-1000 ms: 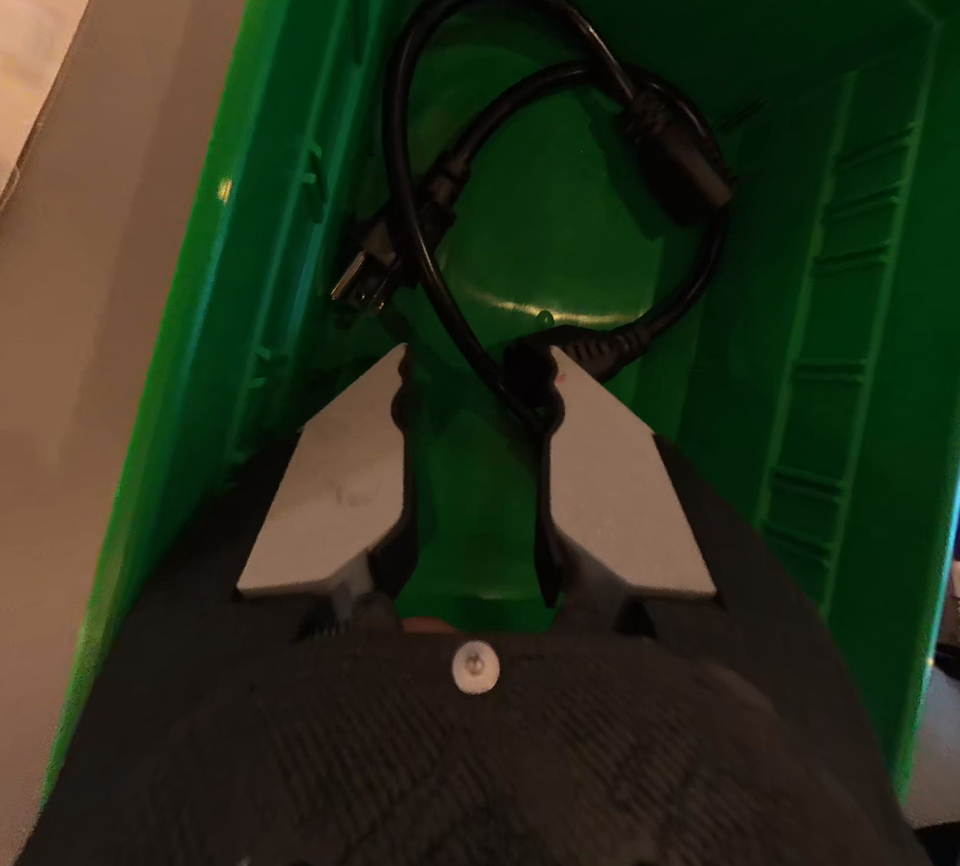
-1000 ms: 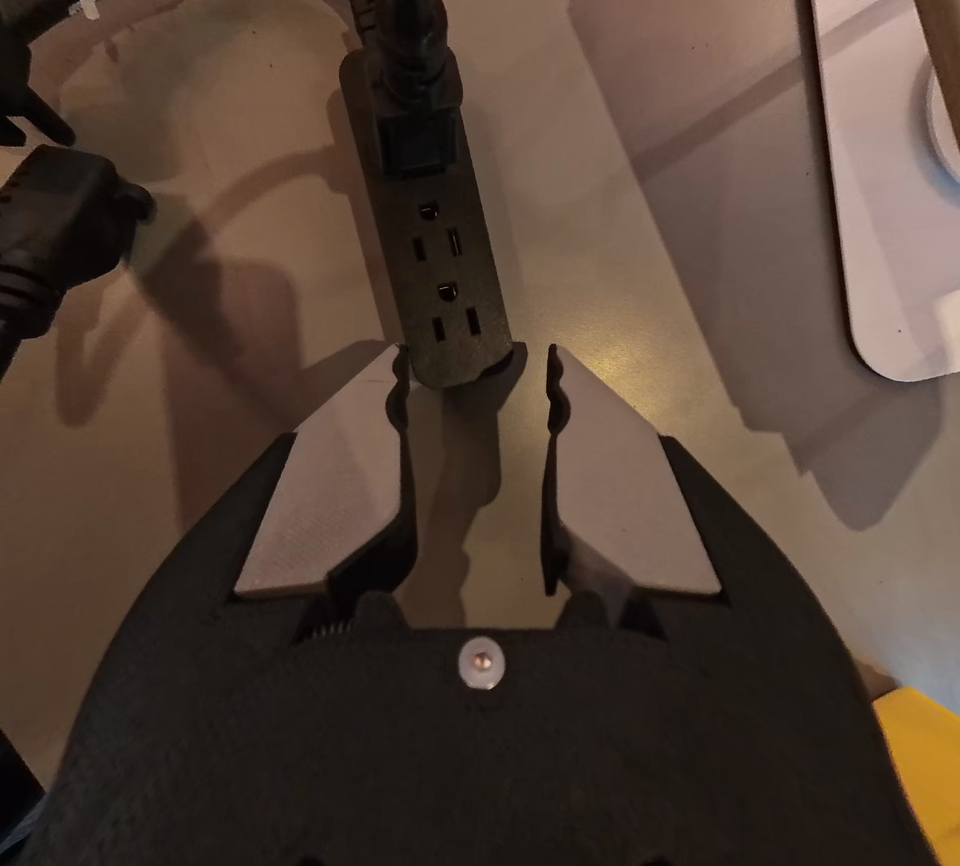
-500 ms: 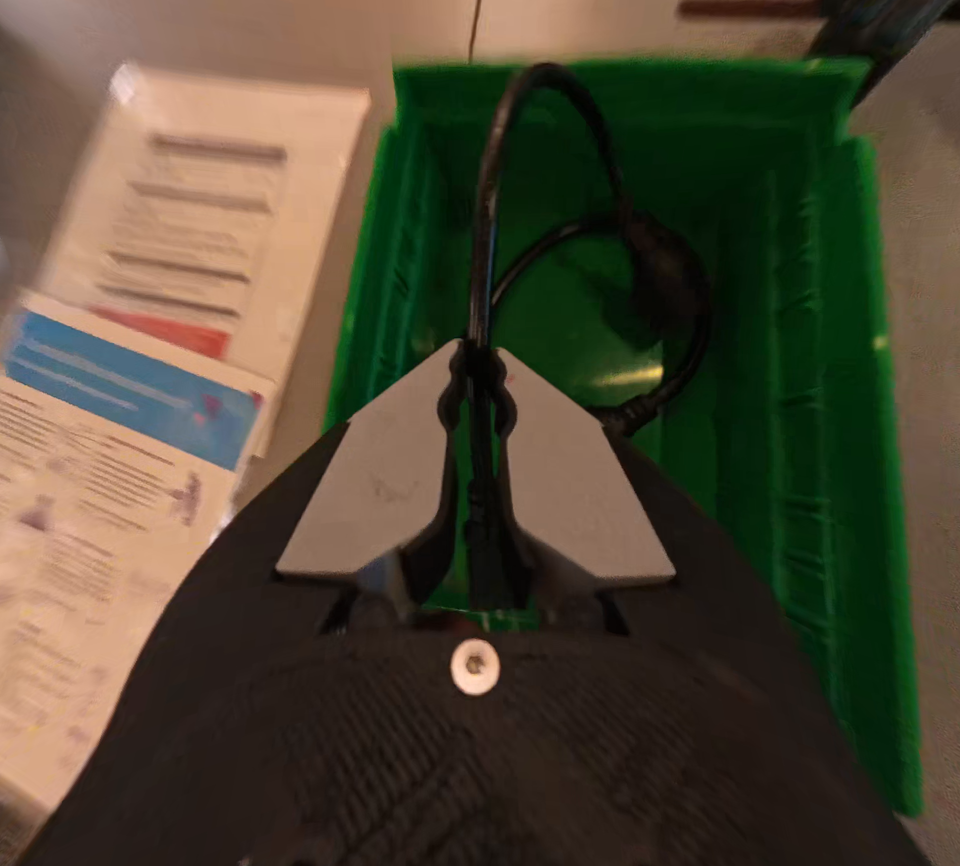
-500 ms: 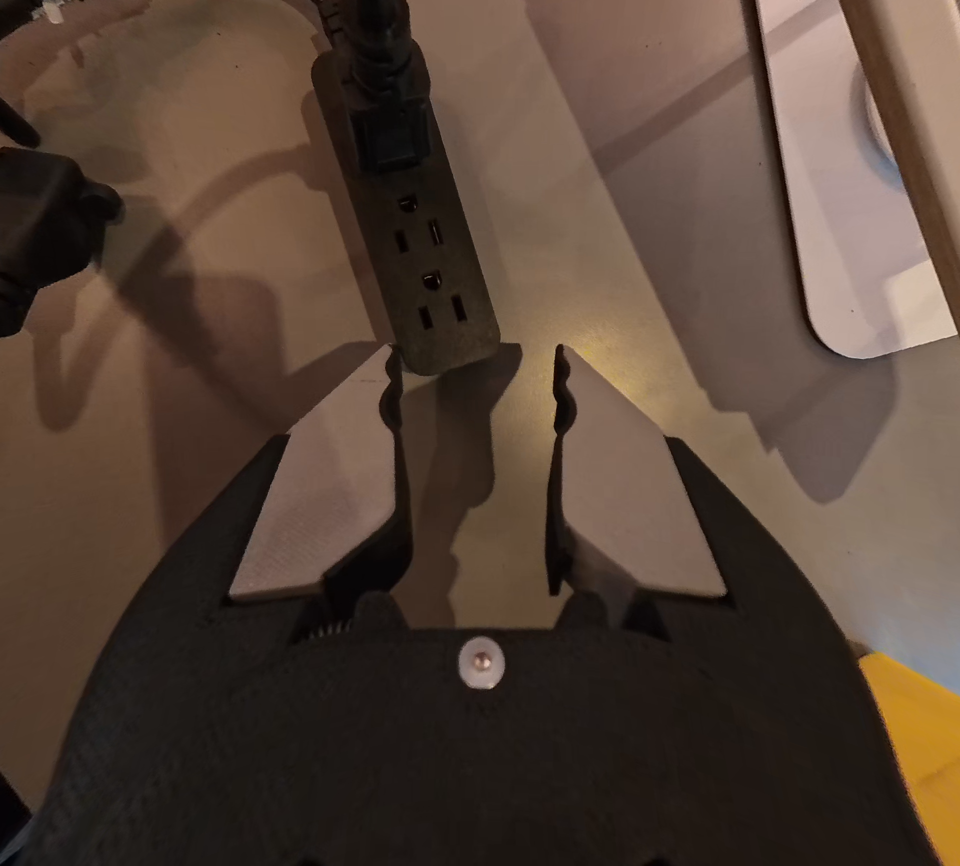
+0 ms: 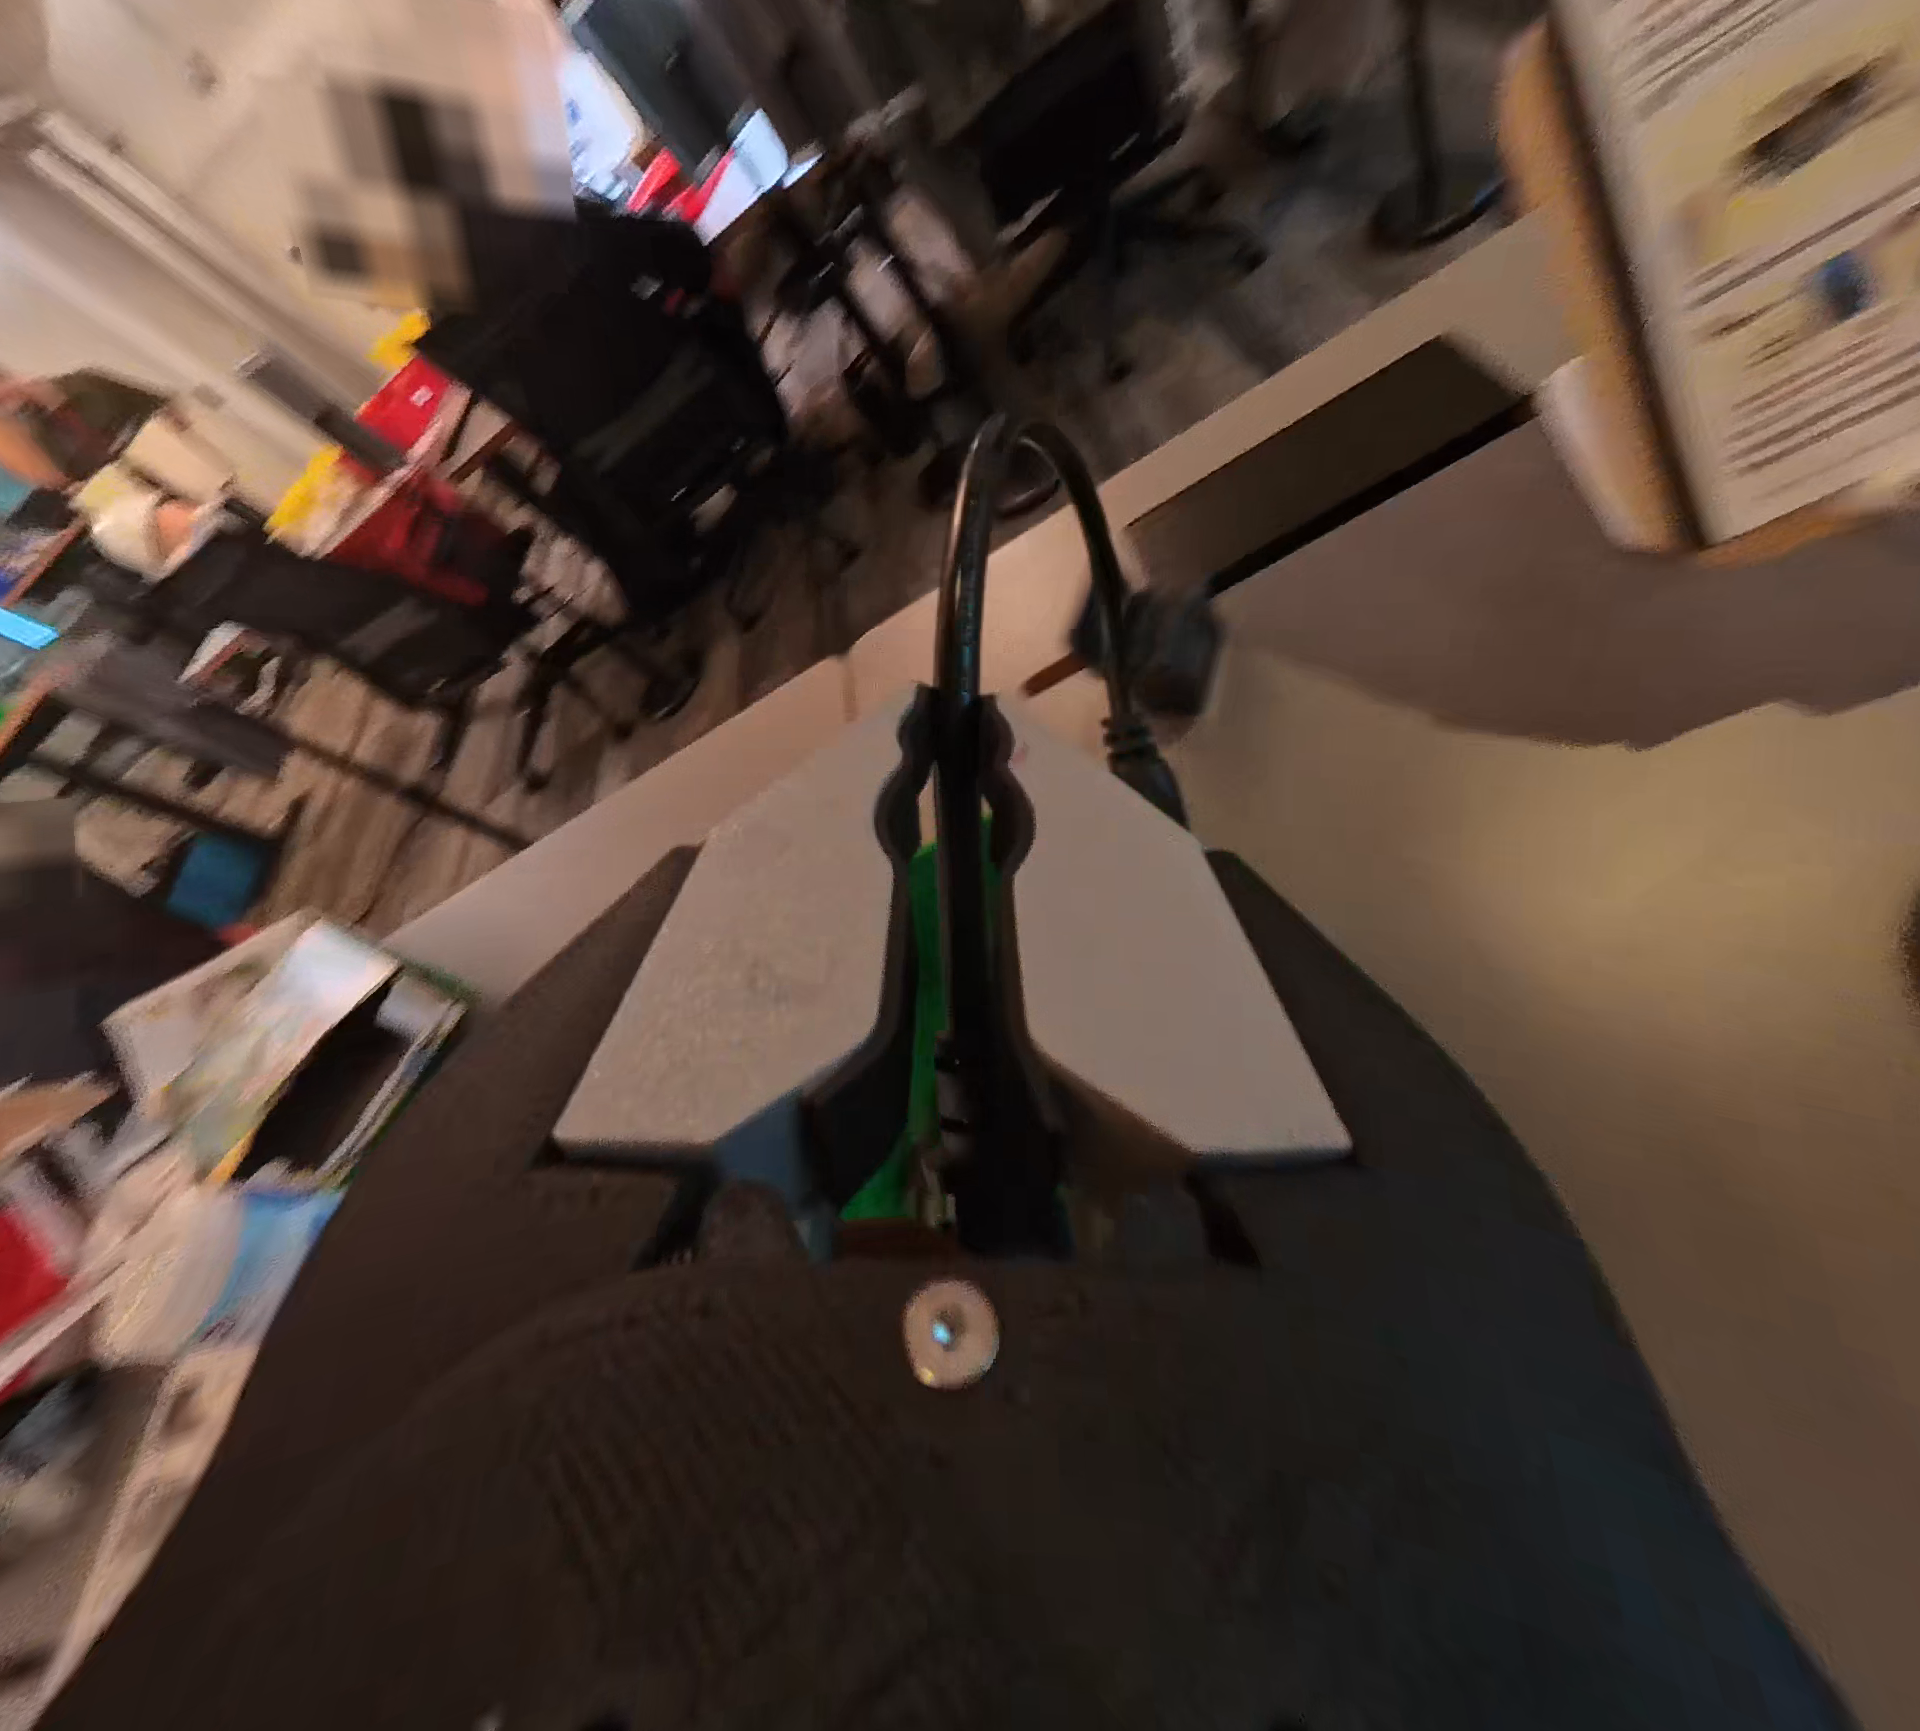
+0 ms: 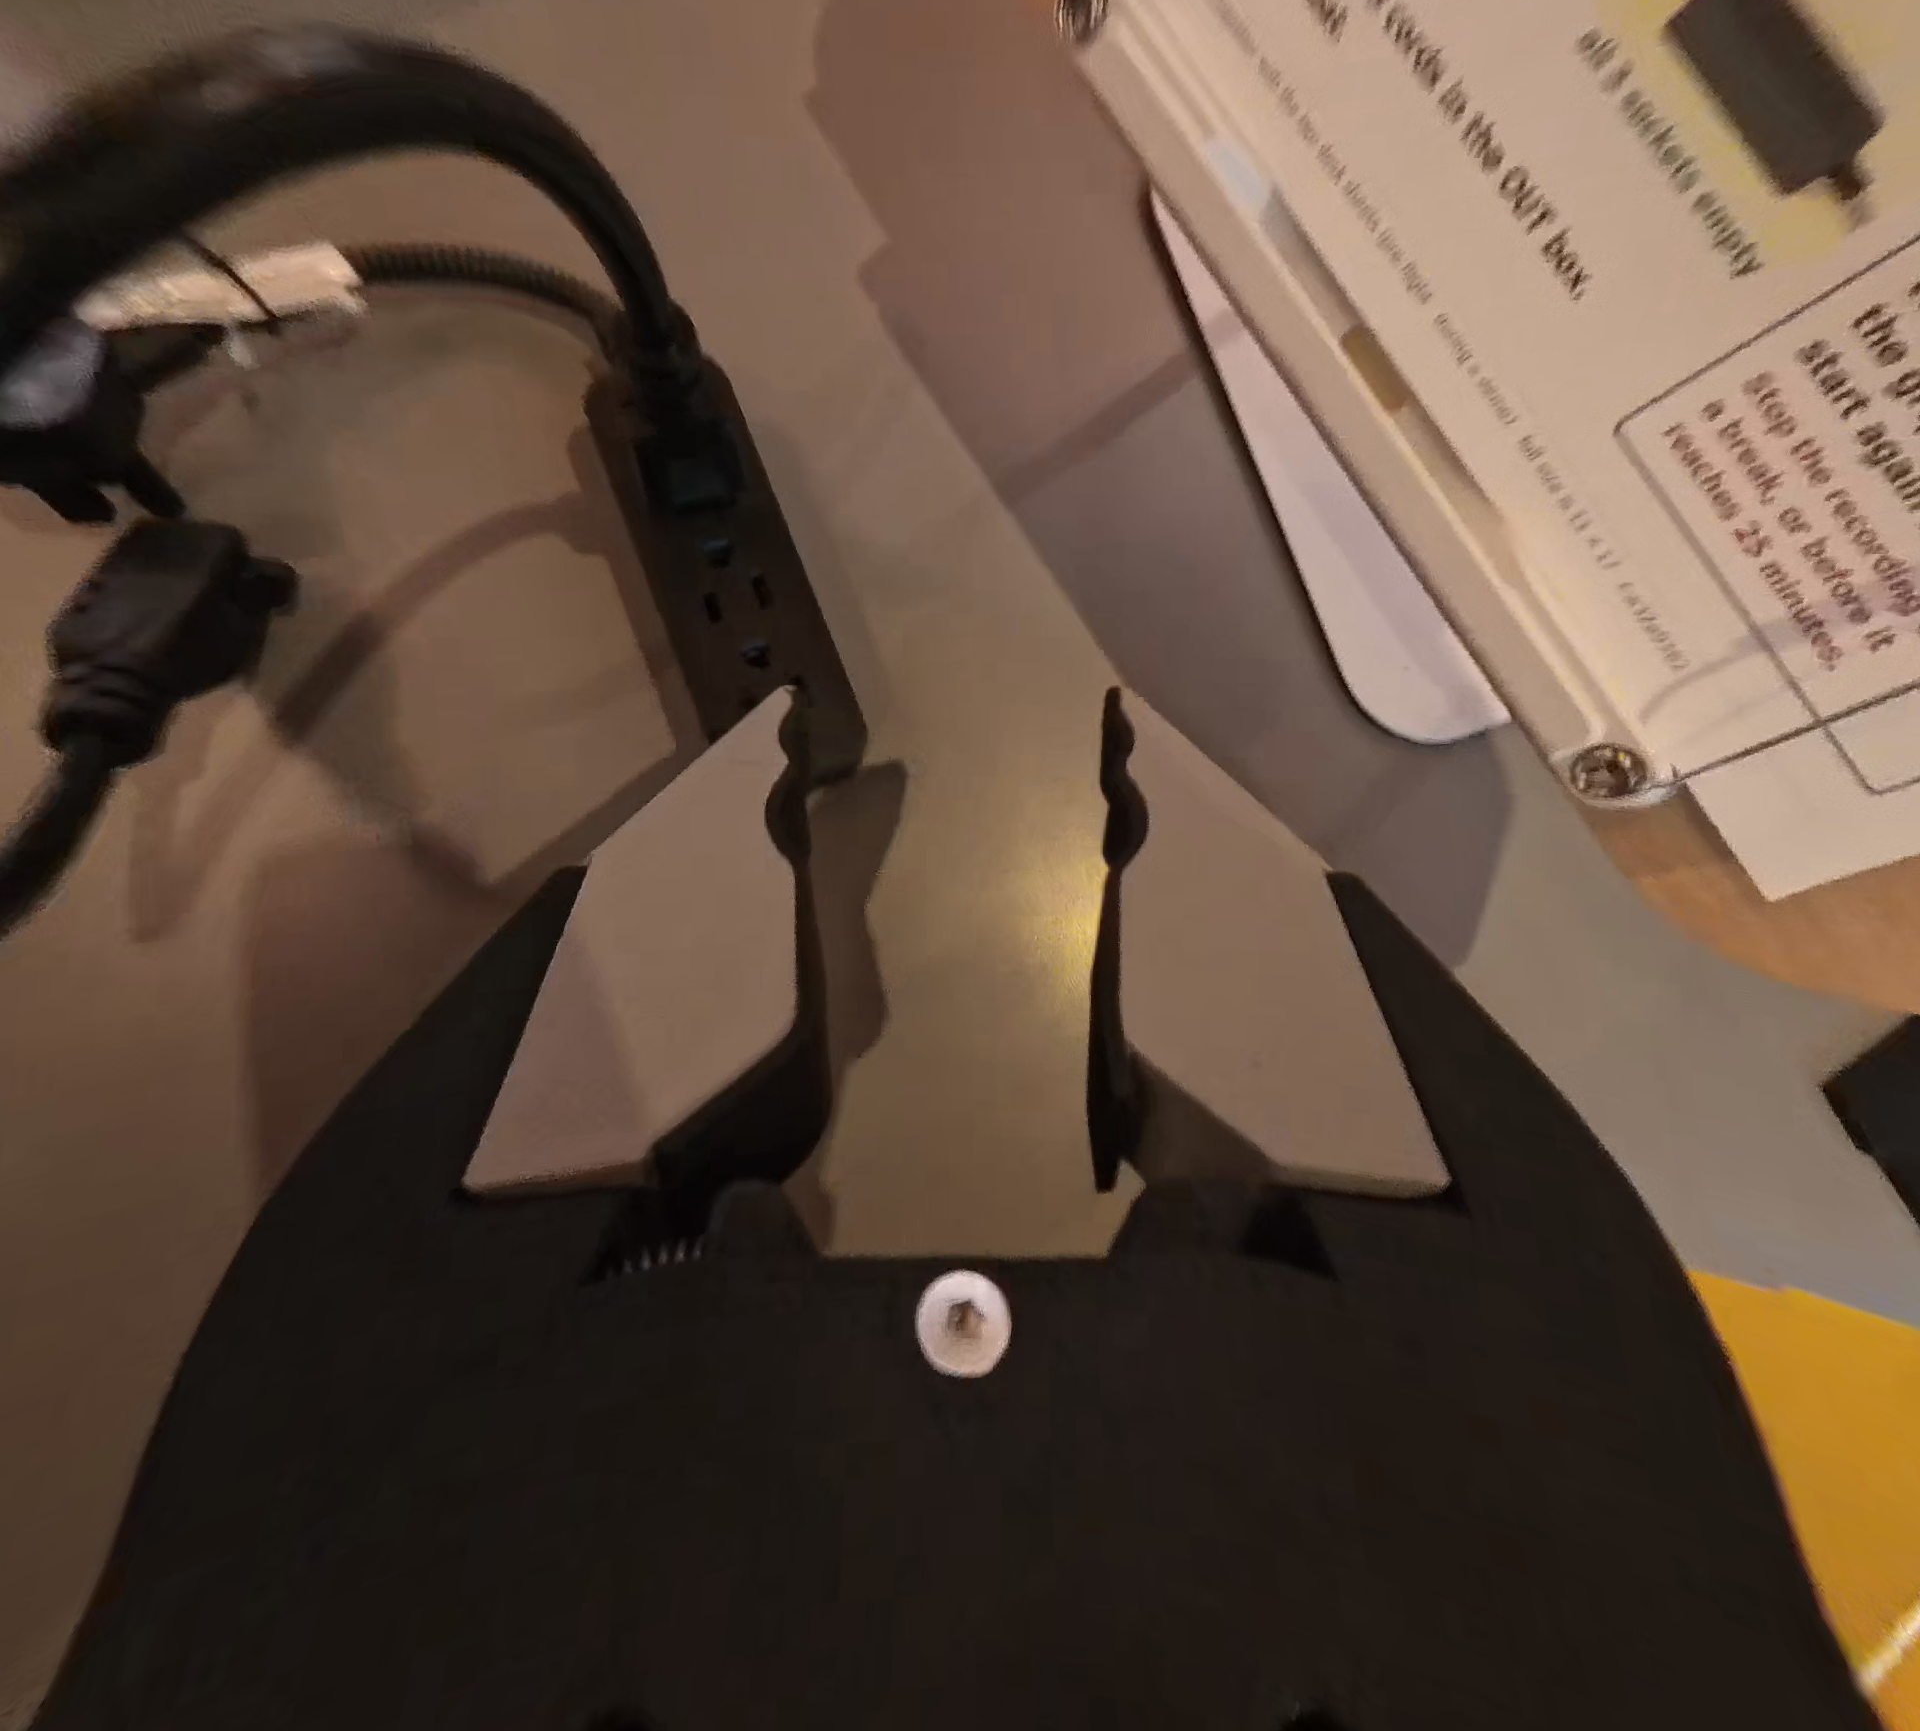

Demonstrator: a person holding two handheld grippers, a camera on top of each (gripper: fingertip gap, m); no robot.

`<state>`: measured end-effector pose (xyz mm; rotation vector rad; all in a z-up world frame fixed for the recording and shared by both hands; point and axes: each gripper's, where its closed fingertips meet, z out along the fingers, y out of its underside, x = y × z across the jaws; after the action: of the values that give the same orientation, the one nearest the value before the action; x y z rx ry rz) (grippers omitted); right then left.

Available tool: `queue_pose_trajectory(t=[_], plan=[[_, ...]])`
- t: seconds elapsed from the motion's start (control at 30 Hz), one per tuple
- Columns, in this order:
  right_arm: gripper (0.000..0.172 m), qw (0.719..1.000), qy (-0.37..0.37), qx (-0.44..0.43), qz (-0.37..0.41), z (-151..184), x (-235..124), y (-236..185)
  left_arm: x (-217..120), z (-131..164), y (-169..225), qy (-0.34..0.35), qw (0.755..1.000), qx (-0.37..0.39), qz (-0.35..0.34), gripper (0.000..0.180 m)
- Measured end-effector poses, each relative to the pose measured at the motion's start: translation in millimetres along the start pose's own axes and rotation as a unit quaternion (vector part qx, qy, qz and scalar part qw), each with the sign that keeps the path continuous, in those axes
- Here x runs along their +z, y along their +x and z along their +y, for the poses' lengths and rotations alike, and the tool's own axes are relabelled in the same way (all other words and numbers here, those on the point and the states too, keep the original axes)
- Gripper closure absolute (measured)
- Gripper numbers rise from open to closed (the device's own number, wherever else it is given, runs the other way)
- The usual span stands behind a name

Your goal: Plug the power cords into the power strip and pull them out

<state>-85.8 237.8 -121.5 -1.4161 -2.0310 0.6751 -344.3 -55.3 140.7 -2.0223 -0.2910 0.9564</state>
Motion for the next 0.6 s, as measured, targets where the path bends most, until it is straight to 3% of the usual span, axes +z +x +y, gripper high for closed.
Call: queue_pose_trajectory(t=[0.13,0.27,0.43,0.53,0.6], plan=[[0.119,0.994,0.099,0.017,-0.046,-32,-20,-14,-10,-54,70,0.078,0.992,-0.009,0.098,0.176],[0.126,0.977,0.188,0.011,-0.1,-57,-43,-30,-17,-92,168,0.143,0.968,0.007,0.205,0.175],[0.131,0.957,0.242,-0.009,-0.162,-69,-58,-48,-14,-107,279,0.19,0.933,0.023,0.305,0.175],[0.131,0.952,0.257,-0.018,-0.169,-71,-62,-50,-5,-110,313,0.211,0.916,-0.004,0.34,0.176],[0.131,0.951,0.257,-0.015,-0.171,-71,-62,-49,-3,-112,334,0.231,0.892,-0.034,0.386,0.176]])
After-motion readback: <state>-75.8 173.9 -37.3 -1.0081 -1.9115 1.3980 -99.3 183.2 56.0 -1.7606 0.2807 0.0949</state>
